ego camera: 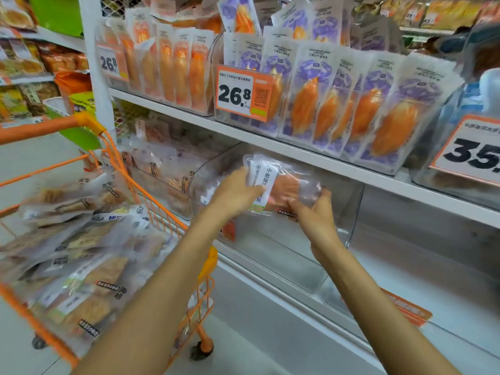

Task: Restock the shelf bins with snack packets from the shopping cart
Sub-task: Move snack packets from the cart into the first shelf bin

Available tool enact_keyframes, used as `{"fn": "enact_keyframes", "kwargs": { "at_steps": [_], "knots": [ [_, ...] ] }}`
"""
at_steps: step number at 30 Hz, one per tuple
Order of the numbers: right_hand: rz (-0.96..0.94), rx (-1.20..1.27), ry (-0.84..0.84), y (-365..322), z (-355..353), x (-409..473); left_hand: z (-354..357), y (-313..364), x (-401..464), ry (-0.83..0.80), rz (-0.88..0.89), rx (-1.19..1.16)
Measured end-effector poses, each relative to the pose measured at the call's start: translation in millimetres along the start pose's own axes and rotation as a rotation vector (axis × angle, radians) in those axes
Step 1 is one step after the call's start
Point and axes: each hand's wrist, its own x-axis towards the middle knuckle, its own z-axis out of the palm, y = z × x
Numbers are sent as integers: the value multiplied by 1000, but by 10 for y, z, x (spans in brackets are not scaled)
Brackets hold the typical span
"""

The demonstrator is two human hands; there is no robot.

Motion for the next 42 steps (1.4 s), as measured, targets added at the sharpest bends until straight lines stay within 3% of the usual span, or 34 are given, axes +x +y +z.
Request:
{"fn": "enact_keyframes", "kwargs": {
  "at_steps": [5, 13, 19, 24, 29, 33, 39, 42],
  "knots": [
    [86, -115, 324, 274, 94, 389, 575, 45, 389, 73, -120, 24],
    [404, -121, 440, 660, 92, 893, 1168, 0, 755, -11, -320, -256],
    [405, -183, 599, 757, 76, 958, 1334, -126, 840, -127, -345, -278],
    [311, -247, 572, 835, 115, 962, 1360, -243, 915, -176, -372, -419],
    [324, -146, 546, 816, 145, 1006, 1274, -254, 889, -204, -521, -567],
    [302, -99, 464, 830, 269, 1034, 1222, -149, 858, -297, -517, -713],
    [390, -250, 541, 763, 199, 1070, 1196, -125, 886, -250, -517, -752],
    [414, -206, 518, 745, 197, 1063, 1168, -183, 891, -199, -526, -726]
  ]
}}
